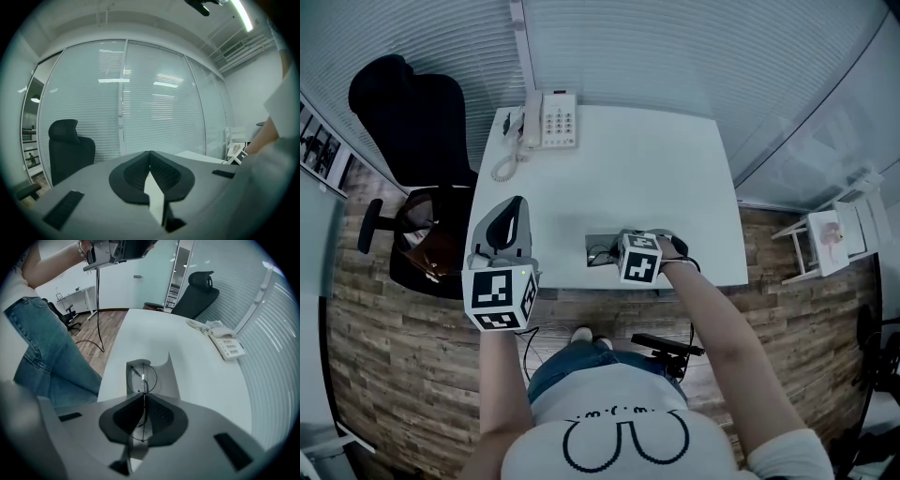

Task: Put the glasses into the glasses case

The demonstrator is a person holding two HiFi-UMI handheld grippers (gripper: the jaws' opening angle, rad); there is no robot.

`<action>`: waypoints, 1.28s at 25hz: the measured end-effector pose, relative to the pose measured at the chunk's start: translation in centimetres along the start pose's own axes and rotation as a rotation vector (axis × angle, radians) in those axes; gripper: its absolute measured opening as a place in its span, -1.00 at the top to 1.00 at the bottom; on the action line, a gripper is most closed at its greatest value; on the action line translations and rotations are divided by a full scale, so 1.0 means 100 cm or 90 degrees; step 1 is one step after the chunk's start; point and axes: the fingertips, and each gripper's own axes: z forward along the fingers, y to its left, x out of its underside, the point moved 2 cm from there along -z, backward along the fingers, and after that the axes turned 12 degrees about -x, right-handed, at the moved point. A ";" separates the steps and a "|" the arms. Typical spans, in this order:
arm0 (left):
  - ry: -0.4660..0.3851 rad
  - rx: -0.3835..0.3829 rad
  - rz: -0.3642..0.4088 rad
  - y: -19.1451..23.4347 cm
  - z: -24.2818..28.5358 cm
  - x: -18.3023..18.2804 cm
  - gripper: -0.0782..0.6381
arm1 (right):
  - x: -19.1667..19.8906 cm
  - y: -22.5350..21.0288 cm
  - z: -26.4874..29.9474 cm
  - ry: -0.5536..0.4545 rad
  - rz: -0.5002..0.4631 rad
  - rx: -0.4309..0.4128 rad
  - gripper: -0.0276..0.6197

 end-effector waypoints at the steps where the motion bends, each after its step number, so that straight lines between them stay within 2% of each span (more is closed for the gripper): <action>1: 0.000 0.002 0.000 -0.001 0.000 0.000 0.74 | 0.000 -0.001 -0.001 -0.003 0.006 0.008 0.84; 2: 0.000 0.005 0.000 -0.002 -0.001 0.000 0.74 | 0.001 0.000 -0.003 -0.006 0.014 0.015 0.80; 4: 0.001 0.009 0.000 -0.003 -0.002 0.000 0.74 | 0.003 0.001 -0.009 -0.009 0.026 0.028 0.58; 7: -0.004 0.014 -0.002 -0.006 -0.003 -0.002 0.74 | 0.002 0.007 -0.026 -0.036 0.043 0.051 0.47; 12: -0.016 0.029 -0.005 -0.015 -0.003 -0.009 0.74 | -0.007 0.011 -0.071 -0.167 0.118 0.111 0.08; 14: -0.019 0.038 -0.003 -0.021 -0.004 -0.011 0.74 | -0.006 0.010 -0.083 -0.203 0.146 0.139 0.04; 16: -0.023 0.048 0.000 -0.028 -0.008 -0.014 0.74 | -0.004 0.012 -0.100 -0.241 0.168 0.181 0.05; 19: -0.030 0.060 0.004 -0.034 -0.011 -0.019 0.74 | -0.006 0.017 -0.135 -0.343 0.217 0.241 0.14; 20: -0.032 0.062 0.004 -0.035 -0.011 -0.021 0.74 | -0.005 0.017 -0.150 -0.380 0.236 0.268 0.24; 22: -0.037 0.065 0.006 -0.038 -0.012 -0.025 0.74 | -0.002 0.019 -0.182 -0.447 0.272 0.332 0.59; 25: -0.048 0.071 0.008 -0.043 -0.013 -0.033 0.74 | 0.004 0.026 -0.228 -0.535 0.304 0.409 0.85; 30: -0.070 0.078 0.016 -0.052 -0.017 -0.044 0.74 | 0.012 0.046 -0.284 -0.673 0.333 0.486 0.88; 32: -0.080 0.082 0.017 -0.055 -0.019 -0.050 0.74 | 0.014 0.056 -0.303 -0.701 0.336 0.523 0.88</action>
